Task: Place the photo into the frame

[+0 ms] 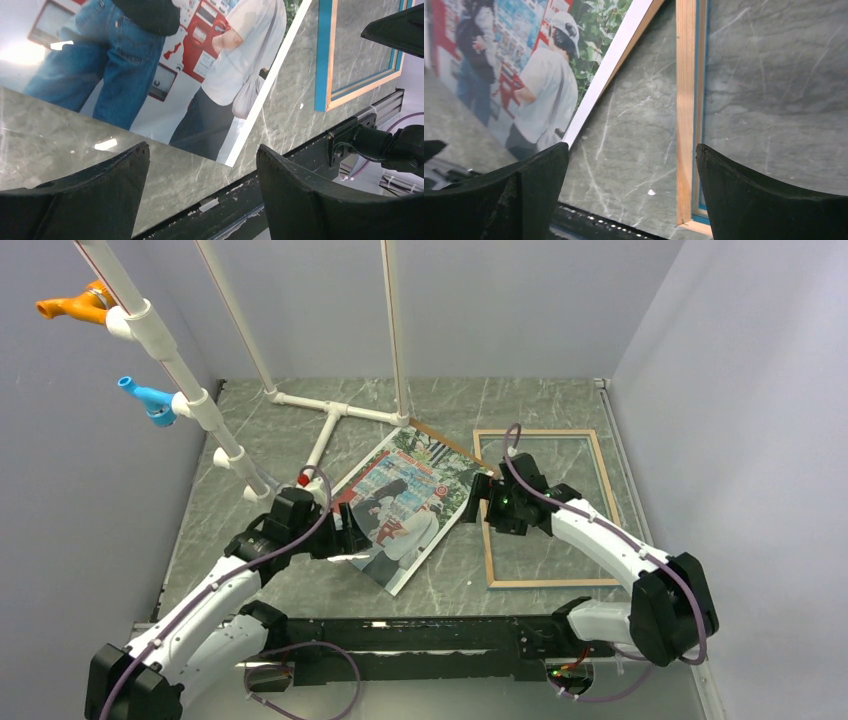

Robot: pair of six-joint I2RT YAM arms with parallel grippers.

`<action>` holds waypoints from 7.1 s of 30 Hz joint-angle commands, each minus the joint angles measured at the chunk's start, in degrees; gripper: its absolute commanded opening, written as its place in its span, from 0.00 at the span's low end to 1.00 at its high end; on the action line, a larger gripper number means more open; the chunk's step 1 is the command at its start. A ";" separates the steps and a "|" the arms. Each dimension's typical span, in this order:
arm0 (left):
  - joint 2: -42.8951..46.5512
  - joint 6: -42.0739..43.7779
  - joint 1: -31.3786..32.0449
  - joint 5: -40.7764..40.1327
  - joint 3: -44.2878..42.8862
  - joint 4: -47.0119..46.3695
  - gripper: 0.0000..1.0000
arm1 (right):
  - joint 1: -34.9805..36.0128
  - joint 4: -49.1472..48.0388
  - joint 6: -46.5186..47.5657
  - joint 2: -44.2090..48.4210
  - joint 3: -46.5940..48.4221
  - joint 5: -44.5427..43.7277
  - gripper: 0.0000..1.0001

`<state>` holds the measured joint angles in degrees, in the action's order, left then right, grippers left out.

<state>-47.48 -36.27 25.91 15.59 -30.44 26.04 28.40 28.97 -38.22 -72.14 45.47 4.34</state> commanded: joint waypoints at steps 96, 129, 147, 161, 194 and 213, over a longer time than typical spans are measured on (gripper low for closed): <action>13.12 -36.28 12.23 -5.28 26.25 -21.21 0.67 | 12.17 -48.18 -28.26 -3.56 -17.68 20.34 1.00; 12.08 -33.48 12.22 -5.54 26.14 -21.43 0.67 | 10.82 -55.24 -31.74 -8.36 -22.45 11.69 0.99; 14.04 -27.50 12.23 -9.05 21.34 -9.52 0.71 | -15.90 -19.84 -5.94 -2.55 -0.38 15.23 1.00; 11.39 -26.76 12.22 -8.24 22.18 -11.76 0.71 | -23.62 -18.96 -1.03 -29.47 21.66 25.17 0.99; 6.06 -24.74 12.17 -7.21 21.12 -14.02 0.72 | -20.59 -23.08 -2.04 -42.12 33.29 33.01 0.87; 6.94 -24.51 12.23 -7.07 21.07 -13.00 0.71 | -16.88 -19.55 2.45 -35.89 32.60 32.36 0.88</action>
<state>-40.69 -62.59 38.09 9.43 -9.15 9.32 11.25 10.09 -36.69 -113.67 79.11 35.09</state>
